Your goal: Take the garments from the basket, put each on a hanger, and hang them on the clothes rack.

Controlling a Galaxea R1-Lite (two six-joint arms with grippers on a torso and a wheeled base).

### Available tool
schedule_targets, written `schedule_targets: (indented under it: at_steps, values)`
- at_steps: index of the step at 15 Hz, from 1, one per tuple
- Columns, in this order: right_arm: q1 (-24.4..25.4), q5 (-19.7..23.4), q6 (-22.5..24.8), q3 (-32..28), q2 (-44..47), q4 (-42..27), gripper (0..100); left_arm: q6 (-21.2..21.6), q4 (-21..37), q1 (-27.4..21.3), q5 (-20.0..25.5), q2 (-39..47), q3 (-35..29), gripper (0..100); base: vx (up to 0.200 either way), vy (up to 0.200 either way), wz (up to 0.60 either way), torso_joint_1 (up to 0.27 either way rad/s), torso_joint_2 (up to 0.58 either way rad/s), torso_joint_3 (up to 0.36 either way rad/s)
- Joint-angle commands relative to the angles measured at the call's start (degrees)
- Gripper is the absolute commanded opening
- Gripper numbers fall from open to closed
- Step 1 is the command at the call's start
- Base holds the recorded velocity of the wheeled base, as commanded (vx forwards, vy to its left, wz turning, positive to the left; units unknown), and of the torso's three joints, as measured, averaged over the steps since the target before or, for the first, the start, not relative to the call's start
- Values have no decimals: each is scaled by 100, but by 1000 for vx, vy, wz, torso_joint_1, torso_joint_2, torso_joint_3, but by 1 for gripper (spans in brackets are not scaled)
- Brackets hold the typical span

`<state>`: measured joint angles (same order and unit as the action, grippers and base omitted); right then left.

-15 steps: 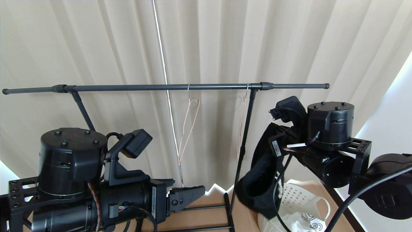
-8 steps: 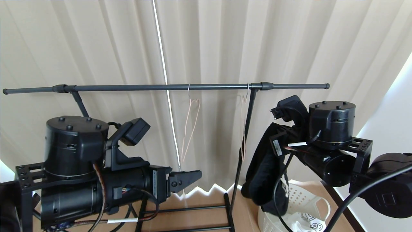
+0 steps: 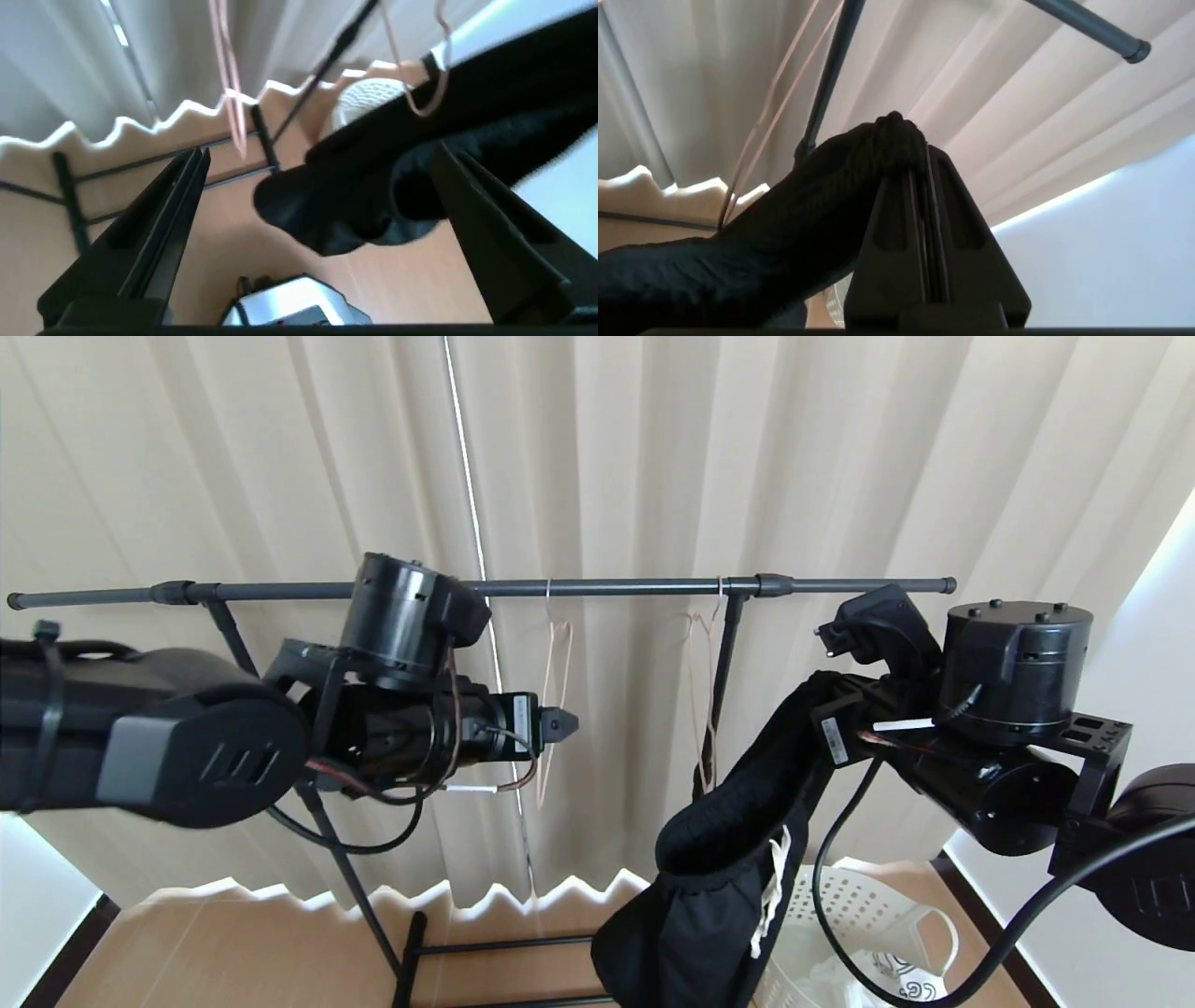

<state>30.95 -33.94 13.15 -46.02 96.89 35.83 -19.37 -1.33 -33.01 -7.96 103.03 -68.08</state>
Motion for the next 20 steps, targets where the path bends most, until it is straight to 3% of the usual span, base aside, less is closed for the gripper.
schedule_targets:
  at_steps: [1, 7, 10, 20]
  values:
    - [-19, -8, 12, -4, -127, 3, 0, 3, 801, 23, -786, 1386, -1638, 100, 0, 0, 0, 0, 0, 0]
    - [-28, 1, 91, 40, -373, 3, 0, 12, 1196, 128, -1718, 2783, -3457, 100, 0, 0, 0, 0, 0, 0]
    - [-28, 10, 100, 40, -434, 3, 0, 12, 1495, 243, -1806, 3144, -4090, 100, 0, 0, 0, 0, 0, 0]
    - [-19, 1, 135, 76, -452, 3, 0, 12, 1618, 322, -1885, 3785, -4651, 100, 0, 0, 0, 0, 0, 0]
